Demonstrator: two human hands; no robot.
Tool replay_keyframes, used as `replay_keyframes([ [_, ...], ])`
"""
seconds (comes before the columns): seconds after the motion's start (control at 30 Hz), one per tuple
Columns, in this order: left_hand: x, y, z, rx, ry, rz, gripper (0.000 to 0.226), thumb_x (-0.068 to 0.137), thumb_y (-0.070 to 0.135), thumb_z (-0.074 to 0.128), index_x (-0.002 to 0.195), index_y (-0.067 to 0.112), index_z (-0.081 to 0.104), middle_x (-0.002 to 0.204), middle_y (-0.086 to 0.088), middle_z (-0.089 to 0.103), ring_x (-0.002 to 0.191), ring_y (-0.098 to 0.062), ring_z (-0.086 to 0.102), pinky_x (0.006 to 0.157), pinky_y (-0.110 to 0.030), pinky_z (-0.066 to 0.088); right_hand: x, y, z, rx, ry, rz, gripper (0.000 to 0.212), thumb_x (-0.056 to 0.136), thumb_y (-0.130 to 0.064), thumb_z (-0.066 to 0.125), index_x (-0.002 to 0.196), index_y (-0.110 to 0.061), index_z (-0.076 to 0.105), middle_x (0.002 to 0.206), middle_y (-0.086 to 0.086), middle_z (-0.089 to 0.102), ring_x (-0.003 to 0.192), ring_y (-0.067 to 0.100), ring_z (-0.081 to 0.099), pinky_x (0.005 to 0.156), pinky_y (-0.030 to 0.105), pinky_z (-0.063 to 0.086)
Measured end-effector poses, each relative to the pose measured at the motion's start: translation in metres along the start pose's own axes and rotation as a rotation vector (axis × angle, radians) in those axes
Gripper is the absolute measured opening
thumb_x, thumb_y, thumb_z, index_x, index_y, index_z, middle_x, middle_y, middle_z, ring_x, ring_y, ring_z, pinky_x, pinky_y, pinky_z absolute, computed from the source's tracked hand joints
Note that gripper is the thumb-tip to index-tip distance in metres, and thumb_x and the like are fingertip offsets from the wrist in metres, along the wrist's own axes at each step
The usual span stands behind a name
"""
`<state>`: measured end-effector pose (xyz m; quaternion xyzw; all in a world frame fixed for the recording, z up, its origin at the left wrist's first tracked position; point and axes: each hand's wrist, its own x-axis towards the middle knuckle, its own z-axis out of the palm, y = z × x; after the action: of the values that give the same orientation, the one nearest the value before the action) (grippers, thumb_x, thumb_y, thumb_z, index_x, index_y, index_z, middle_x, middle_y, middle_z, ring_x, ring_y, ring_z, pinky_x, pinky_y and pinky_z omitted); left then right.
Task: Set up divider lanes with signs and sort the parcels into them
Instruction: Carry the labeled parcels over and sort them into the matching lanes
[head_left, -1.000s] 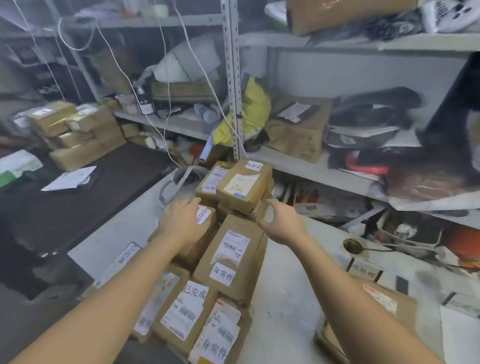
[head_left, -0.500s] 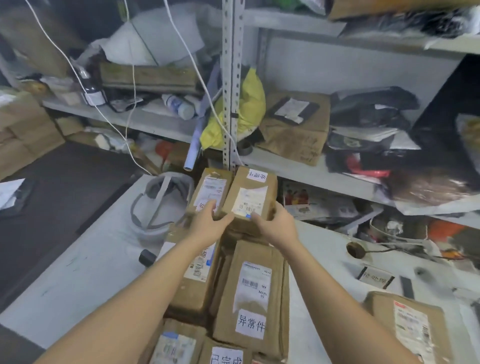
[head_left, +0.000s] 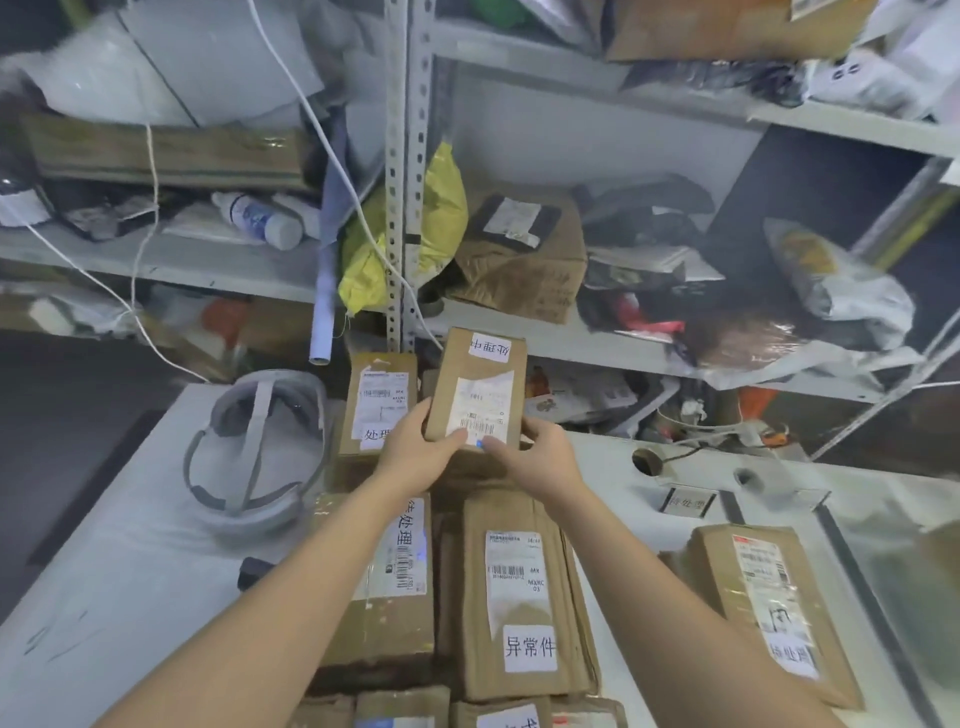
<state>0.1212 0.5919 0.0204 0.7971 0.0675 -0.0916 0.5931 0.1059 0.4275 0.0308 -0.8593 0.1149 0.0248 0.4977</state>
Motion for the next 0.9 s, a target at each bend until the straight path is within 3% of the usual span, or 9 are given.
replay_keyframes([
  [0.2,-0.016,0.021,0.014,0.032,-0.046,0.099,0.058,0.090,0.029,0.070,0.142,0.028,0.045,0.121,0.012,0.057,0.096,-0.002,0.056,0.057,-0.011,0.047,-0.029,0.004,-0.032,0.108,0.077,-0.007,0.043,0.085,-0.029,0.077,0.126,-0.022,0.066,0.113,-0.013,0.072,0.101,0.005,0.068,0.086,0.035,0.060],
  [0.33,-0.032,0.034,0.045,0.047,-0.053,0.127,0.069,0.083,0.036,0.075,0.144,0.029,0.044,0.130,0.005,0.056,0.116,-0.016,0.055,0.089,-0.037,0.055,-0.057,0.015,-0.066,0.133,0.133,0.018,0.043,0.086,-0.031,0.076,0.127,-0.022,0.066,0.111,-0.015,0.071,0.099,0.001,0.067,0.079,0.023,0.059],
  [0.43,-0.051,0.043,0.077,-0.012,-0.070,0.117,0.069,0.079,0.041,0.077,0.140,0.029,0.048,0.131,0.004,0.058,0.116,-0.019,0.055,0.092,-0.044,0.055,-0.082,0.027,-0.099,0.146,0.170,0.062,0.048,0.086,-0.032,0.076,0.131,-0.021,0.062,0.115,-0.013,0.069,0.097,0.001,0.066,0.069,0.017,0.055],
  [0.57,-0.088,0.060,0.128,-0.037,-0.084,0.144,0.069,0.080,0.038,0.078,0.141,0.025,0.048,0.139,-0.001,0.054,0.126,-0.024,0.051,0.099,-0.047,0.050,-0.114,0.050,-0.152,0.125,0.239,0.067,0.052,0.084,-0.034,0.077,0.132,-0.019,0.062,0.119,-0.009,0.069,0.104,0.006,0.065,0.074,0.018,0.054],
  [0.67,-0.121,0.074,0.170,-0.062,-0.116,0.171,0.066,0.082,0.034,0.078,0.140,0.021,0.050,0.135,0.000,0.056,0.122,-0.020,0.054,0.096,-0.040,0.052,-0.143,0.072,-0.193,0.154,0.260,0.050,0.045,0.084,-0.029,0.078,0.126,-0.023,0.065,0.116,-0.011,0.071,0.101,0.005,0.067,0.085,0.027,0.057],
  [0.8,-0.170,0.090,0.237,-0.090,-0.182,0.232,0.049,0.084,0.026,0.077,0.129,0.023,0.057,0.107,0.012,0.061,0.095,0.001,0.058,0.071,-0.015,0.046,-0.180,0.117,-0.261,0.190,0.273,0.039,0.040,0.084,-0.026,0.077,0.124,-0.026,0.068,0.109,-0.015,0.073,0.098,0.004,0.070,0.088,0.031,0.058],
  [0.9,-0.209,0.100,0.295,-0.061,-0.219,0.255,0.034,0.085,0.026,0.075,0.116,0.026,0.061,0.100,0.017,0.065,0.093,0.001,0.062,0.075,-0.017,0.051,-0.209,0.155,-0.319,0.199,0.263,0.049,0.043,0.083,-0.027,0.077,0.126,-0.024,0.068,0.113,-0.013,0.073,0.101,0.009,0.070,0.089,0.035,0.058],
])
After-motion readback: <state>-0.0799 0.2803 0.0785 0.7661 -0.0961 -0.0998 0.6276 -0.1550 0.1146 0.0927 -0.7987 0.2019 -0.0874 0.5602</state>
